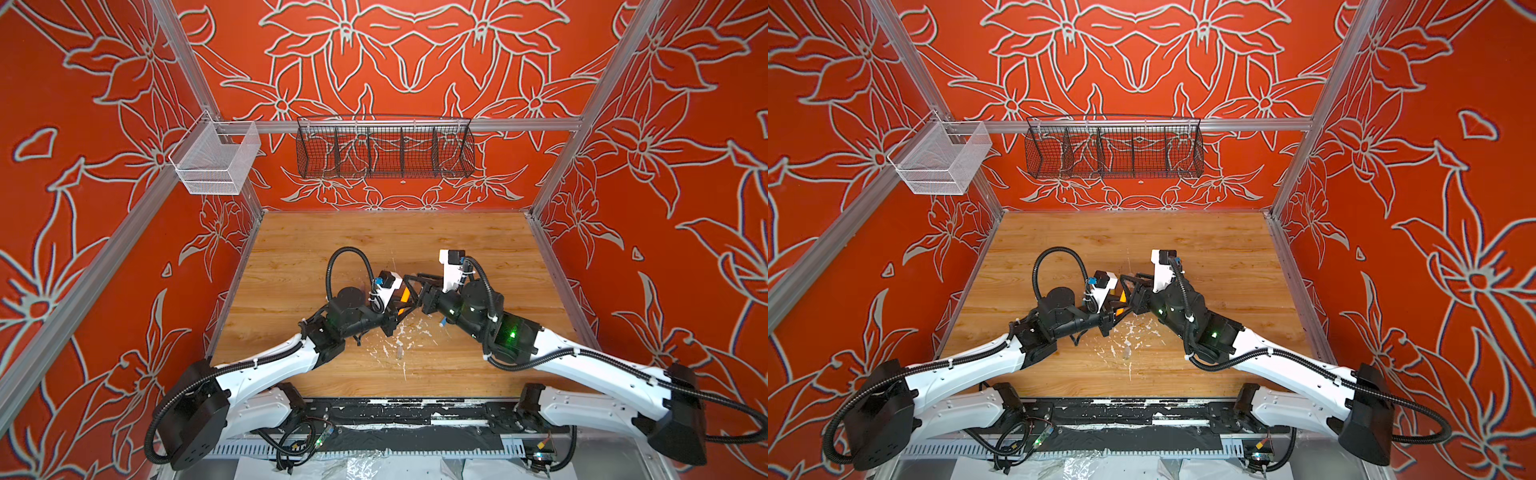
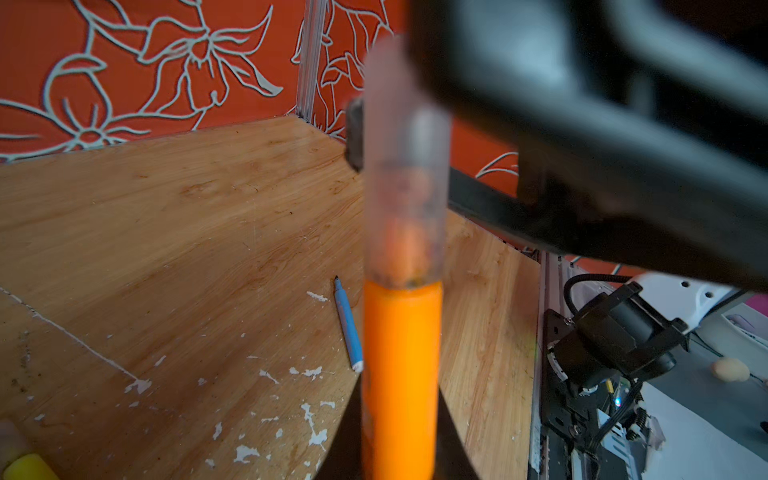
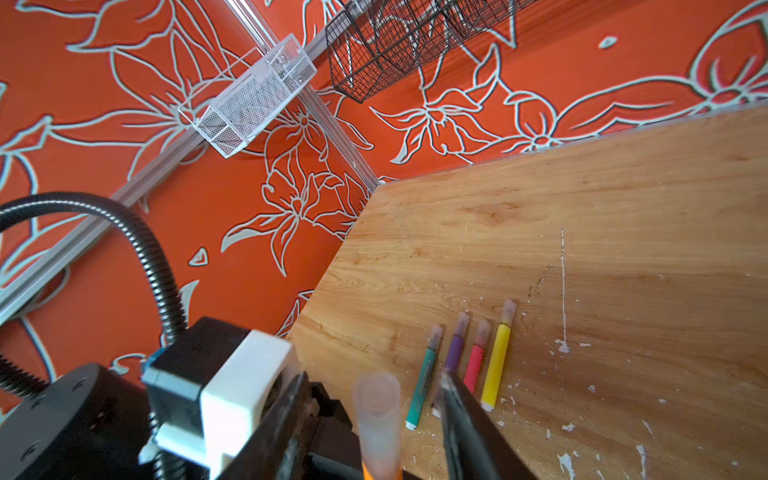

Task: Insert the pens into the pen caps
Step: 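Lower the cap onto the orange highlighter tip held by the left gripper, then press the cap down on the orange highlighter, then open the right gripper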

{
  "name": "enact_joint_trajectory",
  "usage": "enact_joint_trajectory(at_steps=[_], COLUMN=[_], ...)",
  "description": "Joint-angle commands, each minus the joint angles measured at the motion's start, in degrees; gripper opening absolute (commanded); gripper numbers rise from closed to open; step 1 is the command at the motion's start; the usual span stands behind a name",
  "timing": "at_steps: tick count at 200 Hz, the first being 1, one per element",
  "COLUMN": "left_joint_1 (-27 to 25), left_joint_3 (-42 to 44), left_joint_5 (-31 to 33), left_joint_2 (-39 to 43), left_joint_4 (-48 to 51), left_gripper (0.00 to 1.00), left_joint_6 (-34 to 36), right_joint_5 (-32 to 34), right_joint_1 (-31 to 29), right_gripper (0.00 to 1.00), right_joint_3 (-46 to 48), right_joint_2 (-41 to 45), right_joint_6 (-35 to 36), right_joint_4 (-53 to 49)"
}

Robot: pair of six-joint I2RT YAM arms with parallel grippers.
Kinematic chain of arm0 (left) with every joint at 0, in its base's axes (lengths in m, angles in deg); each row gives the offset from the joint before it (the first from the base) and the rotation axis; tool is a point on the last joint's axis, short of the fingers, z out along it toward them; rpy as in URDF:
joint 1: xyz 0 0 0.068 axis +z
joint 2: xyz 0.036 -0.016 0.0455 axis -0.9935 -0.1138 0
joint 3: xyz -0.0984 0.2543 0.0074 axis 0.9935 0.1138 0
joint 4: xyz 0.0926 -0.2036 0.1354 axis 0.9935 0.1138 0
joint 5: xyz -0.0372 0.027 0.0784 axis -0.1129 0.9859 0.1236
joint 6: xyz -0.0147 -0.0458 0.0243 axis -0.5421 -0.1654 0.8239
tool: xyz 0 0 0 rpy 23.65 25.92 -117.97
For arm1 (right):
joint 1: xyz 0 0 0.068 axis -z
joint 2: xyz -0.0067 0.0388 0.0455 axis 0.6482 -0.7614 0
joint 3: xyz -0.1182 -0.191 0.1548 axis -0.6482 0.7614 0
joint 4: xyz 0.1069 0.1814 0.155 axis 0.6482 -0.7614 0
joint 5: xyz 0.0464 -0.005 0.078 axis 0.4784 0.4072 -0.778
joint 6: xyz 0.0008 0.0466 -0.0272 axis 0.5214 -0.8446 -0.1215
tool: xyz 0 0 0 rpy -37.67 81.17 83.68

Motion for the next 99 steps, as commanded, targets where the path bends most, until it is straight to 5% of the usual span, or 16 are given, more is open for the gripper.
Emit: enact_joint_trajectory(at_steps=[1,48,99], left_joint_1=[-0.62,-0.98,-1.16], left_joint_3=[-1.91,-1.97,-2.01], left_joint_5=[0.76,1.03,1.19], left_joint_2=[0.97,1.21,1.32], left_joint_4=[-0.04,0.16,0.31], left_gripper=[0.00,0.00,0.00], left_joint_6=[2.02,2.38,2.42], right_joint_5=[-1.03,-0.73,-2.22], right_joint_1=[0.59,0.95,1.03], right_gripper=[0.46,0.42,0.21], right_joint_3=[-3.17,-5.07,-4.98], right_joint_2=[-1.33,-2.58,-3.61], right_joint_6=[-0.05,0.49,-0.61], right_joint_4=[-1.12,-1.56,-1.45])
